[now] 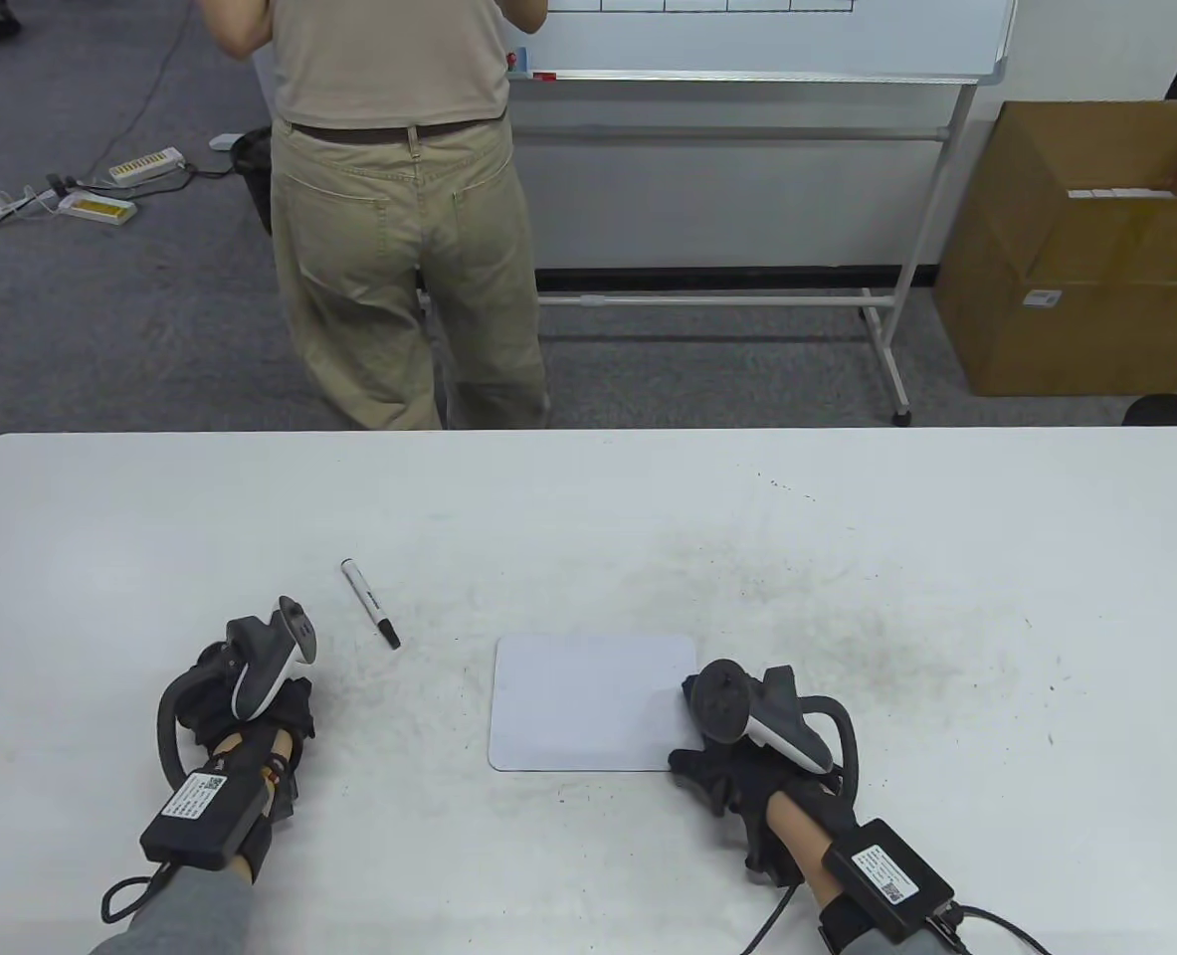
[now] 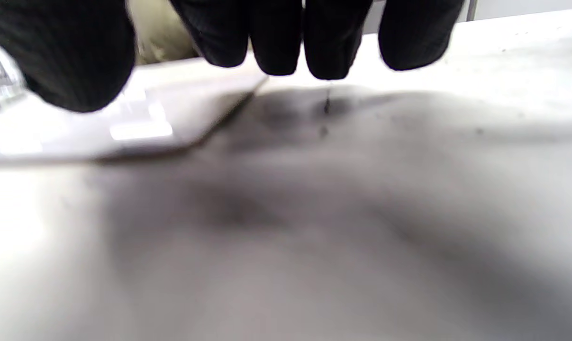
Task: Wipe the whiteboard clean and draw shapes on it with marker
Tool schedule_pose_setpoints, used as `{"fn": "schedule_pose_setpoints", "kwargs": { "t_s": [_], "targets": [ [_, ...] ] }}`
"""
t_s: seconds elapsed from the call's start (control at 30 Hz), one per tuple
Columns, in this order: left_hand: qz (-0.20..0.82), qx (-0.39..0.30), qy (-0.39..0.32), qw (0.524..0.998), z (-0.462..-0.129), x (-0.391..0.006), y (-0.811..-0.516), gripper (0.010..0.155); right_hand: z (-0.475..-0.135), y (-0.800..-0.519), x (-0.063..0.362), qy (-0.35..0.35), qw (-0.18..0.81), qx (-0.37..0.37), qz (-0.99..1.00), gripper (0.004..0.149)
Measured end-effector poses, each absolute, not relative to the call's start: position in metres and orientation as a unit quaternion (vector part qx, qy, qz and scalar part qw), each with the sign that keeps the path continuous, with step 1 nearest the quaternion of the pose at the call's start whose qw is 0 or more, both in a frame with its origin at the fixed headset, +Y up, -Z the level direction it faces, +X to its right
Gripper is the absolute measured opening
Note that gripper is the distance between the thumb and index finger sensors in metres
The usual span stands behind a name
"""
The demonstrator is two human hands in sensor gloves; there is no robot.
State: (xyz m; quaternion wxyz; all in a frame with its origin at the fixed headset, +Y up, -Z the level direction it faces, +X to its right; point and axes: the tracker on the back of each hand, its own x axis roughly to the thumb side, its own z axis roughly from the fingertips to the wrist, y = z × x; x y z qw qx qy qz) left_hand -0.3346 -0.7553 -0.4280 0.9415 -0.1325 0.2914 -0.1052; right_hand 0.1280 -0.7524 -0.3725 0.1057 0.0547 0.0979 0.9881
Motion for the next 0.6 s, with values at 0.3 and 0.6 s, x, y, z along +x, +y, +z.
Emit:
{"fn": "schedule_pose_setpoints", "kwargs": {
  "t_s": [0.3, 0.6],
  "targets": [
    [0.028, -0.089, 0.287, 0.953, -0.449, -0.305, -0.730, 0.076, -0.363, -0.718, 0.151, 0.055, 0.192, 0.044, 0.979, 0.082],
    [0.036, -0.113, 0.298, 0.947, -0.492, -0.274, -0.739, 0.072, -0.362, -0.716, 0.159, 0.059, 0.205, 0.038, 0.976, 0.081]
  ]
}}
